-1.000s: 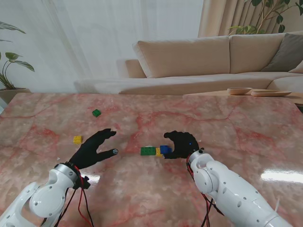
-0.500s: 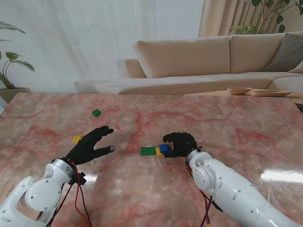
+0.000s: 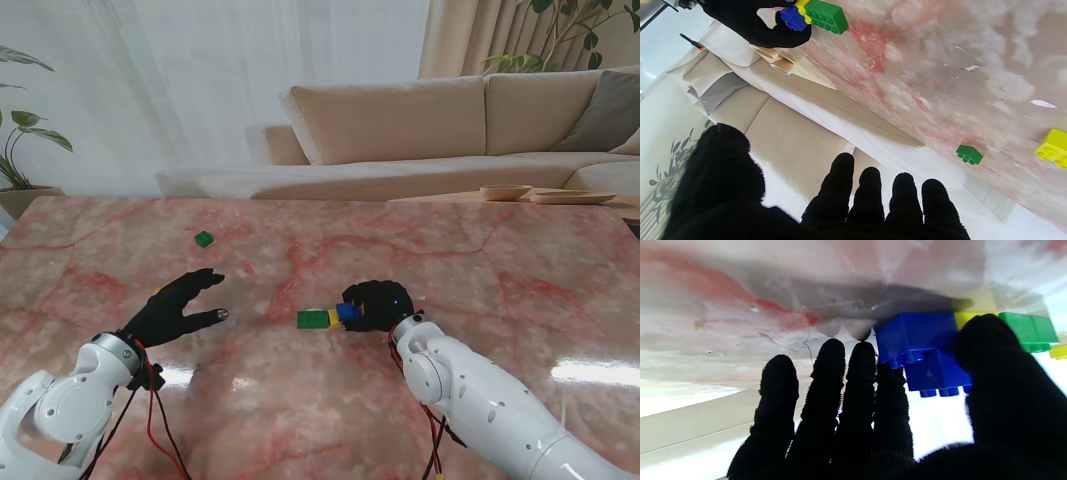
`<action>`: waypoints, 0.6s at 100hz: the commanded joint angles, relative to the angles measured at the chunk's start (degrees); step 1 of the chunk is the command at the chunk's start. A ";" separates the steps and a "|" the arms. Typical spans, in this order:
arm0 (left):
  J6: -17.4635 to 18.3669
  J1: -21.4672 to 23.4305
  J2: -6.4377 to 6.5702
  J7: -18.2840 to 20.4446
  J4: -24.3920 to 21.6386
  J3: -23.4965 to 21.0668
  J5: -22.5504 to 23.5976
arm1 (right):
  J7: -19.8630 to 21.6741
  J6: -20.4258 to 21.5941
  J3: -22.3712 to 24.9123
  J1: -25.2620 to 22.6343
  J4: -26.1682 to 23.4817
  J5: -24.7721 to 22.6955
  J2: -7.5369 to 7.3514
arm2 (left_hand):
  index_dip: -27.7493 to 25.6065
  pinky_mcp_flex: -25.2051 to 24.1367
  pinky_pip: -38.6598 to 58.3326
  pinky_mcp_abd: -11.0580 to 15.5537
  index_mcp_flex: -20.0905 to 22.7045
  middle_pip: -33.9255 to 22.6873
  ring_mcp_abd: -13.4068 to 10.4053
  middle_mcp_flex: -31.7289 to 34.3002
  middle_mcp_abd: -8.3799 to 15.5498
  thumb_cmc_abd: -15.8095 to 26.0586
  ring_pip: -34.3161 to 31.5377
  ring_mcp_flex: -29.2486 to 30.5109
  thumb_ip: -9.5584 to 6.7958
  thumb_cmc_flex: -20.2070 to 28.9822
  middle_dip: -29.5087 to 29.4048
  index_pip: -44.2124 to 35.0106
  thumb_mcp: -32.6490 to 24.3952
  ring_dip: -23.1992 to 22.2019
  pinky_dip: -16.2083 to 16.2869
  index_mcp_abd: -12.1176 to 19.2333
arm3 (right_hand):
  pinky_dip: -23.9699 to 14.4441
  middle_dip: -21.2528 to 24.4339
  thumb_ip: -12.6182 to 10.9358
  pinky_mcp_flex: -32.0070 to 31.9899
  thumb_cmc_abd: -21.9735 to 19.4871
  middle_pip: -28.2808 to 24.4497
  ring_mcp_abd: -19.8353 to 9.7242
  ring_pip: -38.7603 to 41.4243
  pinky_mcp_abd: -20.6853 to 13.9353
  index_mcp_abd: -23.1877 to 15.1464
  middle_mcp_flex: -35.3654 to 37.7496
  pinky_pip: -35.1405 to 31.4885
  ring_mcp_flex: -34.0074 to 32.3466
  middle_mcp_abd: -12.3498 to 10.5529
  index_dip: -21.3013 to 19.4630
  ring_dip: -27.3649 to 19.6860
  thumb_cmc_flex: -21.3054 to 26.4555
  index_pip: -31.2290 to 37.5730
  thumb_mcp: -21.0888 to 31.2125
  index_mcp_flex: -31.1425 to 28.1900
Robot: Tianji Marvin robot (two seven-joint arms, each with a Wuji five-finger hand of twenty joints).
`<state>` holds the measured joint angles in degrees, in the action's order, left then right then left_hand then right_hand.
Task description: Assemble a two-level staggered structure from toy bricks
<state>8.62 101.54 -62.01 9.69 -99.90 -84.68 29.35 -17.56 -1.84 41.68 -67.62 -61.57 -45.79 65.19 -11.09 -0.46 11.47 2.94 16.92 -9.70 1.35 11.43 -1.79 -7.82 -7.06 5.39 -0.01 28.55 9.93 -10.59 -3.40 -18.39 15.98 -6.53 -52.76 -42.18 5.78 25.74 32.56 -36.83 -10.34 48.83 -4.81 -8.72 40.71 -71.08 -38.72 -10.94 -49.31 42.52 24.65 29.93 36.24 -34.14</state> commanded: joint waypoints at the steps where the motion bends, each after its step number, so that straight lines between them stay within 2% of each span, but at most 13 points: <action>1: -0.59 0.52 0.49 0.68 0.25 -0.67 0.27 | 0.64 -0.62 -0.24 -0.27 0.48 0.32 0.46 | -0.31 -1.01 -0.43 0.22 0.85 -0.67 -2.38 -0.45 0.94 1.12 1.61 -0.28 -0.75 0.12 0.52 -0.42 -1.19 0.63 0.74 1.21 | -1.19 -0.57 -0.49 0.31 -0.39 -0.47 -1.17 1.12 -0.81 -1.31 1.08 -2.06 -1.63 -0.97 -0.85 1.17 0.53 0.75 1.41 -0.95; 13: -0.98 0.11 0.67 1.61 1.00 -1.64 0.55 | 0.78 -0.89 -0.39 -0.21 0.34 0.30 0.46 | -0.31 -1.05 -0.50 0.62 0.88 -0.67 -2.32 -0.44 0.83 0.92 1.64 -0.33 -0.75 0.19 0.51 -0.39 -1.29 0.53 1.00 1.17 | -1.09 -0.76 -0.29 0.29 -0.60 -0.43 -1.11 1.21 -0.75 -1.31 1.22 -2.26 -1.69 -0.96 -0.81 1.29 0.04 0.82 1.92 -1.00; 29: -1.93 -2.04 1.03 3.67 2.55 -2.27 0.63 | 1.04 -1.46 -0.62 -0.15 0.16 0.43 0.54 | -0.24 -0.93 -1.24 2.85 0.85 -0.51 -2.42 -0.56 0.71 0.85 1.67 -0.62 -0.75 0.30 0.43 -0.33 -1.52 0.39 0.92 0.99 | -0.92 -0.93 -0.19 0.15 -0.71 -0.28 -1.06 1.23 -0.74 -1.24 1.22 -2.28 -1.60 -0.84 -0.71 1.39 -0.24 0.86 2.33 -1.03; 37: -2.85 -3.28 1.30 5.16 2.79 -2.26 0.74 | 1.07 -1.75 -0.76 -0.14 0.11 0.51 0.59 | -0.19 -0.83 -1.63 2.87 0.76 -0.42 -2.49 -0.62 0.83 0.96 1.63 -0.75 -0.74 0.21 0.38 -0.30 -1.61 0.33 0.78 1.06 | -0.90 -0.97 -0.22 0.19 -0.79 -0.23 -1.11 1.24 -0.76 -1.21 1.28 -2.38 -1.68 -0.84 -0.66 1.41 -0.08 0.85 2.72 -1.02; 60: -5.56 -10.12 1.75 7.69 6.98 0.23 0.93 | 0.95 -2.38 -1.04 -0.19 0.06 0.77 0.78 | -0.06 -0.85 -2.17 2.74 0.39 -0.08 -2.69 -0.72 0.93 1.00 1.64 -1.14 -0.79 0.19 0.19 -0.26 -1.89 0.30 0.82 1.13 | -0.79 -1.04 -0.04 -0.02 -0.61 0.08 -1.03 1.15 -0.83 -1.03 0.93 -2.45 -1.35 -0.75 -0.43 1.47 -1.12 0.64 2.40 -0.71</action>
<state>4.26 93.53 -60.33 16.85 -93.98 -84.84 30.53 -17.50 -3.69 40.93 -67.35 -61.71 -45.28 65.67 -11.08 -0.53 11.47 3.00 16.92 -9.70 1.35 11.43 -1.79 -7.82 -7.06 5.39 -0.01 28.55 9.93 -10.59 -4.02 -18.39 16.09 -6.53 -52.77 -43.72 5.78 25.74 32.16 -37.74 -10.35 48.83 -4.81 -9.15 41.29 -71.21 -38.72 -11.25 -49.31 42.56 24.52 29.93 38.12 -34.15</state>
